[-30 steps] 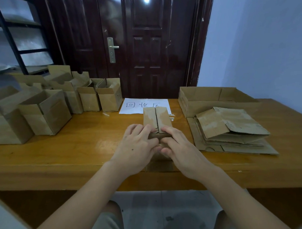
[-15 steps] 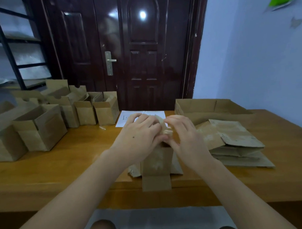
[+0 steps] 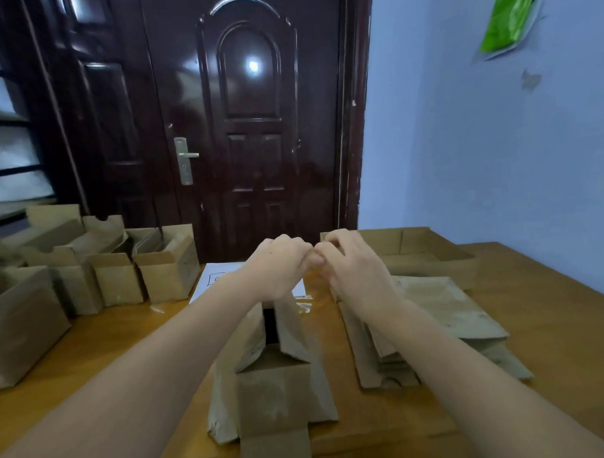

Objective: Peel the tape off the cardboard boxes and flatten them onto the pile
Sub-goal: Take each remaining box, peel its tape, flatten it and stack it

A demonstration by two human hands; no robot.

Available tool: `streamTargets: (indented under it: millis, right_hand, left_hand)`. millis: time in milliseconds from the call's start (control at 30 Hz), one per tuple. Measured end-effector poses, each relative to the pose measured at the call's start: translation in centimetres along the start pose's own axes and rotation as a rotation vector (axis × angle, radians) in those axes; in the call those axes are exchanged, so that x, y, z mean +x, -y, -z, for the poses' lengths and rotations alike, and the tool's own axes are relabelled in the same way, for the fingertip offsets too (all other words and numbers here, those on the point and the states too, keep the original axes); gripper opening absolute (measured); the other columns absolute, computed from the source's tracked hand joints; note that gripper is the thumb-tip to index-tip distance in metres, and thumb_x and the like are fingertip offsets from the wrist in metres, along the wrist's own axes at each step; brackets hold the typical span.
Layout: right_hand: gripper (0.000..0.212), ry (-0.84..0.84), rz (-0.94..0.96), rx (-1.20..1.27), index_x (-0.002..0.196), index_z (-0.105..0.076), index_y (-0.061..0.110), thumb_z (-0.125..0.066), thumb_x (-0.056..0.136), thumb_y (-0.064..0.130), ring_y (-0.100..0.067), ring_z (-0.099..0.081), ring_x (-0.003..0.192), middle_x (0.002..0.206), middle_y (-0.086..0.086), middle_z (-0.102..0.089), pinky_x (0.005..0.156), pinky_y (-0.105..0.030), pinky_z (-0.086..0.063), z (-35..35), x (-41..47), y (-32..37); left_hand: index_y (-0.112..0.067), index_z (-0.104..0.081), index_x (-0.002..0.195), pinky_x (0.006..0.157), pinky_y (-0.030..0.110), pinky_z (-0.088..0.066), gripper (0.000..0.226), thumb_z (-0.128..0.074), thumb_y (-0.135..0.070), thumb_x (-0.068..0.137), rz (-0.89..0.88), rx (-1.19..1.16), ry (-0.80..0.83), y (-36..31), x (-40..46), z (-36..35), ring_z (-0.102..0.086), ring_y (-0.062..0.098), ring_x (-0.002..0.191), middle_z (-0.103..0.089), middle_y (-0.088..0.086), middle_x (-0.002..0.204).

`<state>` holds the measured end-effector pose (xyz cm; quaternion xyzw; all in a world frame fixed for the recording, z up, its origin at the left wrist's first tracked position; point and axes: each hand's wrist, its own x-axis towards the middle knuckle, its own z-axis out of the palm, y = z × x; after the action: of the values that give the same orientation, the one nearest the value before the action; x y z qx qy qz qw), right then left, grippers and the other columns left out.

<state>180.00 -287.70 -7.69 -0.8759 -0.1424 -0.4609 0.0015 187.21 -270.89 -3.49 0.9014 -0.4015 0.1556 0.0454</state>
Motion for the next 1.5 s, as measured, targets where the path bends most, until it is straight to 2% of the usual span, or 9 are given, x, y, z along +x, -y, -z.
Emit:
streamTargets:
  millis: [233, 367, 533, 767, 933, 1067, 1167, 1367, 1500]
  right_hand:
    - [0.028, 0.334, -0.163, -0.108, 0.114, -0.055, 0.013, -0.069, 0.09, 0.005, -0.018, -0.055, 0.074, 0.098, -0.003, -0.06, 0.058, -0.027, -0.044, -3.7, 2.8, -7.1]
    - [0.027, 0.566, -0.331, -0.185, 0.113, -0.054, 0.014, -0.065, 0.091, 0.0, -0.015, -0.047, 0.068, 0.11, -0.002, -0.047, 0.058, -0.025, -0.037, -7.4, 3.6, -11.3]
    - [0.023, 0.732, -0.452, -0.166, 0.117, -0.064, 0.015, -0.058, 0.096, 0.009, -0.024, -0.062, 0.099, 0.116, -0.006, -0.064, 0.087, -0.037, -0.055, -10.1, 3.2, -13.5]
    - [0.049, 0.707, -0.298, 0.116, 0.153, -0.044, 0.022, -0.041, 0.108, 0.041, -0.023, -0.034, 0.148, 0.161, -0.003, -0.038, 0.119, -0.042, -0.033, -5.8, 3.6, -6.1]
    - [0.056, 0.804, -0.218, 0.287, 0.155, -0.04, 0.031, -0.038, 0.105, 0.057, -0.018, -0.032, 0.149, 0.164, 0.001, -0.032, 0.12, -0.041, -0.03, -0.7, 3.7, 1.4]
    - [0.057, 0.891, -0.097, 0.33, 0.153, -0.039, 0.039, -0.034, 0.102, 0.065, -0.017, -0.041, 0.141, 0.159, 0.004, -0.038, 0.112, -0.044, -0.039, 3.7, 2.7, 6.8]
    - [0.067, 1.021, -0.054, 0.218, 0.157, -0.033, 0.035, -0.035, 0.099, 0.069, -0.02, -0.04, 0.142, 0.167, 0.006, -0.02, 0.11, -0.043, -0.043, 4.5, 2.0, 9.2]
    - [0.039, 0.984, -0.122, 0.465, 0.144, -0.051, 0.031, -0.05, 0.105, 0.036, -0.005, -0.049, 0.129, 0.148, -0.007, -0.05, 0.093, -0.023, -0.042, 3.9, 1.8, 9.2]
    - [0.052, 0.843, -0.29, 0.716, 0.137, -0.056, 0.036, -0.042, 0.098, 0.004, 0.0, -0.042, 0.138, 0.157, 0.013, -0.043, 0.109, -0.018, -0.035, 3.0, 1.0, 8.1]
  left_hand:
    - [-0.021, -0.047, 0.144, 0.099, 0.044, -0.044, 0.07, -0.03, -0.072, 0.099, 0.076, 0.134, 0.184, 0.6, 5.9, -2.7, -0.053, 0.027, 0.124, -0.058, 0.001, 0.136]
    - [-0.021, -0.045, 0.147, 0.101, 0.043, -0.043, 0.071, -0.03, -0.072, 0.099, 0.091, 0.127, 0.23, 1.4, 7.3, -4.4, -0.051, 0.027, 0.127, -0.053, 0.003, 0.143]
    - [-0.022, -0.043, 0.15, 0.104, 0.043, -0.042, 0.072, -0.03, -0.072, 0.1, 0.124, 0.106, 0.259, 3.1, 6.7, -4.8, -0.049, 0.027, 0.13, -0.051, 0.002, 0.146]
    - [-0.027, -0.038, 0.156, 0.107, 0.044, -0.043, 0.068, -0.033, -0.068, 0.102, 0.156, 0.144, 0.196, 6.1, 1.1, -1.9, -0.047, 0.025, 0.136, -0.046, -0.002, 0.156]
    - [-0.032, -0.04, 0.154, 0.11, 0.046, -0.04, 0.046, -0.034, -0.043, 0.11, 0.165, 0.055, 0.223, 7.0, -4.6, -0.7, -0.047, 0.024, 0.137, -0.041, -0.006, 0.159]
    - [-0.037, -0.033, 0.157, 0.088, 0.037, -0.052, 0.072, -0.04, 0.001, 0.097, 0.143, 0.012, 0.268, 6.5, -8.0, 0.4, -0.055, 0.023, 0.125, -0.038, -0.007, 0.158]
    - [-0.038, -0.023, 0.16, 0.057, 0.023, -0.036, 0.082, -0.041, 0.006, 0.094, 0.147, 0.031, 0.271, 5.2, -10.0, 1.0, -0.055, 0.02, 0.104, -0.034, -0.007, 0.16]
    - [-0.031, 0.002, 0.164, 0.073, 0.032, -0.037, 0.087, -0.041, 0.0, 0.095, 0.17, 0.251, 0.235, 5.6, -12.1, 0.0, -0.056, 0.028, 0.118, -0.036, 0.001, 0.159]
    - [-0.021, -0.014, 0.162, 0.091, 0.038, -0.044, 0.076, -0.052, -0.021, 0.096, 0.286, 0.268, 0.334, 7.2, -13.3, -0.4, -0.051, 0.028, 0.127, -0.047, 0.004, 0.149]
